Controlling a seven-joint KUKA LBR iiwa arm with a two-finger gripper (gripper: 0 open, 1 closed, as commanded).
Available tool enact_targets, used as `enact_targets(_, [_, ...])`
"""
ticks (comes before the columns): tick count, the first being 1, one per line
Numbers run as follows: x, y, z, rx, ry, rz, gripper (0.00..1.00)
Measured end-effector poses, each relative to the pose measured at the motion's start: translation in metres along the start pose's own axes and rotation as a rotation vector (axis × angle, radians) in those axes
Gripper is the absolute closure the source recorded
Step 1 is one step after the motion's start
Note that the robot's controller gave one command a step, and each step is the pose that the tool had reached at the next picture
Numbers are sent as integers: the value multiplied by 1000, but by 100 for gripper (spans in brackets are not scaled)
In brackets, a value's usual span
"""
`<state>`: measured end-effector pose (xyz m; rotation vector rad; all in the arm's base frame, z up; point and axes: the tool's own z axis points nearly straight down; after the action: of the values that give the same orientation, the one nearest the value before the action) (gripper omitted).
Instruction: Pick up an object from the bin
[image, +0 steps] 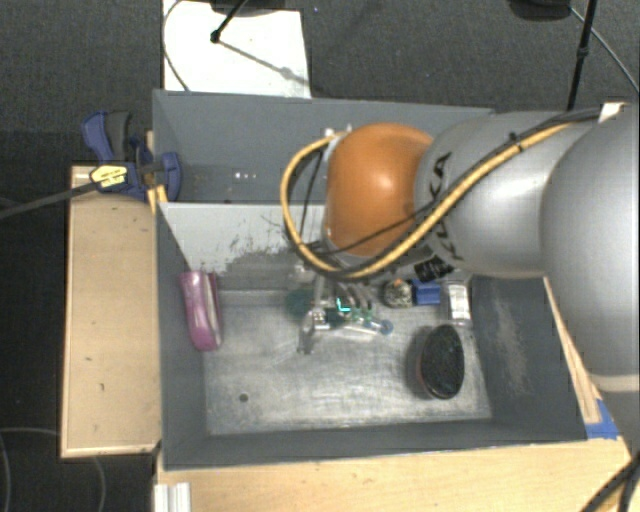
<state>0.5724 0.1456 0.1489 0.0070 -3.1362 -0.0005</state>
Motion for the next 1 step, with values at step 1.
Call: enact_targets(1, [-5, -44, -4, 1, -5, -40, 0])
